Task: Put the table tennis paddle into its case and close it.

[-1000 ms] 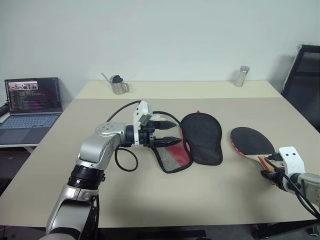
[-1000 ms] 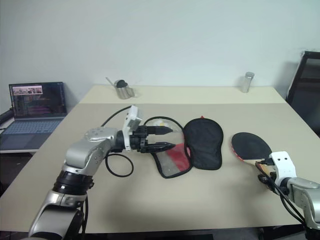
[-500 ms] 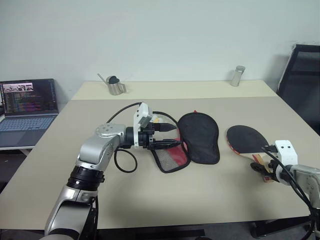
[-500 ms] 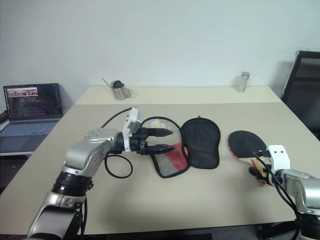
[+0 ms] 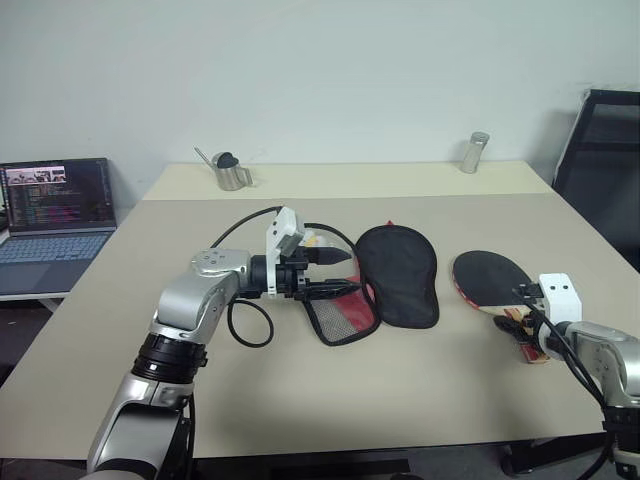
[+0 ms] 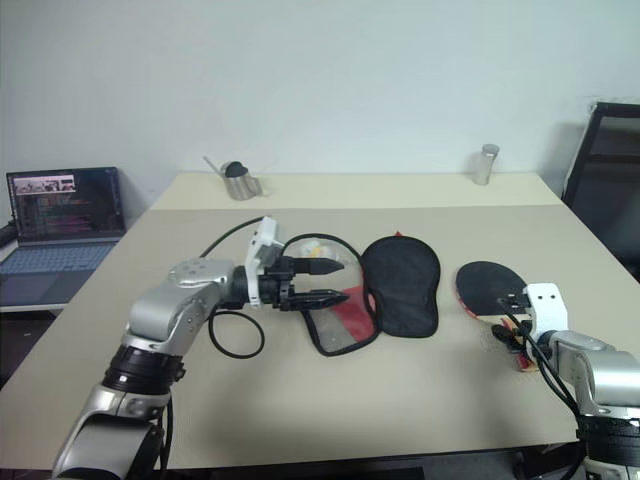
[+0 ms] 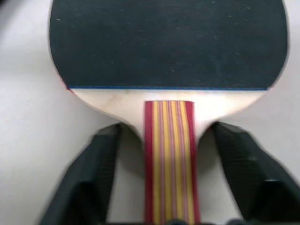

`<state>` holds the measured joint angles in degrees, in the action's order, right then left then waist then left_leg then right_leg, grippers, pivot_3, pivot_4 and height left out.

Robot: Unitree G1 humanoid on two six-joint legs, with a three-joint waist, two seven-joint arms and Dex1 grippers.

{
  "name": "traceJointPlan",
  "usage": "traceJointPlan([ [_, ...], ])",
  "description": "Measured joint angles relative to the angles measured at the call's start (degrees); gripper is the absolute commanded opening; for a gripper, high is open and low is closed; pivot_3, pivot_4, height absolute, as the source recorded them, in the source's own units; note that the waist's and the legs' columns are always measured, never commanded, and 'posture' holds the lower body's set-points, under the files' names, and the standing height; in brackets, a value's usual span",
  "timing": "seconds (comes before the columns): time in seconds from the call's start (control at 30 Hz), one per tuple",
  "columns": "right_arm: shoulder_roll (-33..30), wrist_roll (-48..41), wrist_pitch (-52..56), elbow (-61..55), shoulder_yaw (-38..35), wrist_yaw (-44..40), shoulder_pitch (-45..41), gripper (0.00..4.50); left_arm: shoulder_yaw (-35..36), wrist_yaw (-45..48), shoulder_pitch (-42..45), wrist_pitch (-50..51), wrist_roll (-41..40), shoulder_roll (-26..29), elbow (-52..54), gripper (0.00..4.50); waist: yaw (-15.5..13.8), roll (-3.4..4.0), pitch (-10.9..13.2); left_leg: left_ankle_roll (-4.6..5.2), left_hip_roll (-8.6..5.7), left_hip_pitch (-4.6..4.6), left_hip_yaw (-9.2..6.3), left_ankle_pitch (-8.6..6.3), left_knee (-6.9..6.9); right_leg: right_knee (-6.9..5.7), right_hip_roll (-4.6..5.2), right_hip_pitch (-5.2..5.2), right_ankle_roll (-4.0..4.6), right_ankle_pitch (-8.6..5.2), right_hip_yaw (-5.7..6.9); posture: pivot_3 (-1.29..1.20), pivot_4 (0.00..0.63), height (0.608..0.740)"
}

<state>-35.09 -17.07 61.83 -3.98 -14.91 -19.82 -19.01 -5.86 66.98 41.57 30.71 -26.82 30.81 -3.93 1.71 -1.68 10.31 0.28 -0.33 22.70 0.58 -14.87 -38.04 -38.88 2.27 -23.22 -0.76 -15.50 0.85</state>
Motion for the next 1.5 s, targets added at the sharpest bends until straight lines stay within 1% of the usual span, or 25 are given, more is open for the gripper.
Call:
traceJointPlan([
  [0.1,0.6,0.06,-0.22,-0.06,-0.05,0.84,-0.1,1.24,0.19,-0.14,-0.59,-0.01,0.0,0.57,0.03,3.64,-0.02,-0.01,-0.01,0.0,0.0,0.0,0.0,0.0,-0.01,0.0,0.01,0.01,-0.01,0.01,0.0,0.0,0.15,0.74],
  [0.13,0.87,0.08,-0.25,-0.11,-0.06,1.24,-0.15,1.11,0.39,-0.16,-0.78,-0.01,-0.01,0.82,0.04,3.64,-0.03,-0.03,-0.01,0.0,0.0,0.0,-0.01,0.0,-0.01,0.0,0.01,0.01,-0.01,0.01,0.0,0.0,0.15,0.74],
  [0.37,1.91,0.02,1.59,-0.26,-1.21,3.24,-1.22,1.11,2.87,-0.28,-3.23,0.09,-0.17,4.04,0.9,3.64,-0.07,-0.03,-0.02,0.0,0.0,0.0,0.01,0.0,-0.01,-0.01,0.02,0.0,0.0,0.01,-0.02,0.0,0.15,0.74],
  [0.53,3.73,-0.37,6.94,-4.1,-3.02,6.37,-5.06,1.11,4.81,-1.38,-5.08,0.51,-0.57,5.21,2.1,3.64,0.03,0.06,0.04,0.0,0.02,0.1,0.0,0.0,0.05,-0.01,0.04,-0.14,0.01,0.01,-0.04,0.0,0.15,0.74],
  [0.67,8.2,-1.95,12.47,-9.03,-4.45,9.43,-12.69,1.11,5.98,-2.78,-6.45,1.02,-0.94,5.62,3.21,3.64,0.15,0.1,0.06,0.0,0.05,0.12,-0.01,0.0,0.08,-0.03,0.02,-0.19,0.02,0.01,-0.03,0.0,0.15,0.74],
  [0.77,12.76,-2.21,15.71,-11.77,-4.45,11.63,-17.23,1.11,6.5,-3.67,-7.47,1.66,-1.34,5.76,4.03,3.64,-0.04,0.1,0.06,0.0,0.05,0.16,-0.03,0.0,0.08,0.01,0.04,-0.19,0.02,0.01,0.0,0.0,0.15,0.74],
  [0.97,23.65,-2.03,21.52,-15.1,-1.88,15.72,-18.84,1.11,6.72,-4.42,-7.79,2.58,-2.2,5.91,5.33,3.64,-0.12,0.1,0.06,-0.01,0.02,0.25,-0.03,0.0,0.08,0.01,0.1,-0.27,0.03,0.01,0.01,0.0,0.15,0.74],
  [1.1,29.65,-1.52,20.98,-14.91,1.94,17.79,-18.91,1.11,7.04,-4.95,-7.8,2.44,-2.34,5.94,5.85,3.64,-0.06,0.11,0.06,0.0,0.02,0.24,-0.03,0.0,0.09,-0.03,0.09,-0.31,0.04,0.01,0.0,0.0,0.15,0.74],
  [1.17,30.81,-0.79,18.8,-13.47,4.13,18.24,-18.92,1.11,7.26,-5.03,-7.82,2.44,-2.38,5.94,6.21,3.64,-0.04,0.11,0.06,-0.01,0.01,0.24,-0.02,0.0,0.09,-0.02,0.09,-0.31,0.04,0.01,0.0,0.0,0.15,0.74],
  [1.37,30.48,1.9,11.16,-6.83,7.21,18.61,-18.68,1.11,7.86,-5.12,-7.87,2.44,-2.41,6.06,6.39,3.64,-0.08,0.11,0.07,-0.01,-0.01,0.24,-0.02,0.0,0.09,0.0,0.09,-0.31,0.04,0.01,0.01,0.0,0.15,0.74],
  [1.5,29.9,2.91,8.12,-4.1,7.36,18.61,-17.65,1.11,7.88,-5.2,-7.87,2.48,-2.41,6.07,6.42,3.64,-0.03,0.11,0.07,-0.01,0.0,0.25,-0.02,0.0,0.1,-0.01,0.09,-0.31,0.04,0.01,0.01,0.0,0.15,0.74],
])
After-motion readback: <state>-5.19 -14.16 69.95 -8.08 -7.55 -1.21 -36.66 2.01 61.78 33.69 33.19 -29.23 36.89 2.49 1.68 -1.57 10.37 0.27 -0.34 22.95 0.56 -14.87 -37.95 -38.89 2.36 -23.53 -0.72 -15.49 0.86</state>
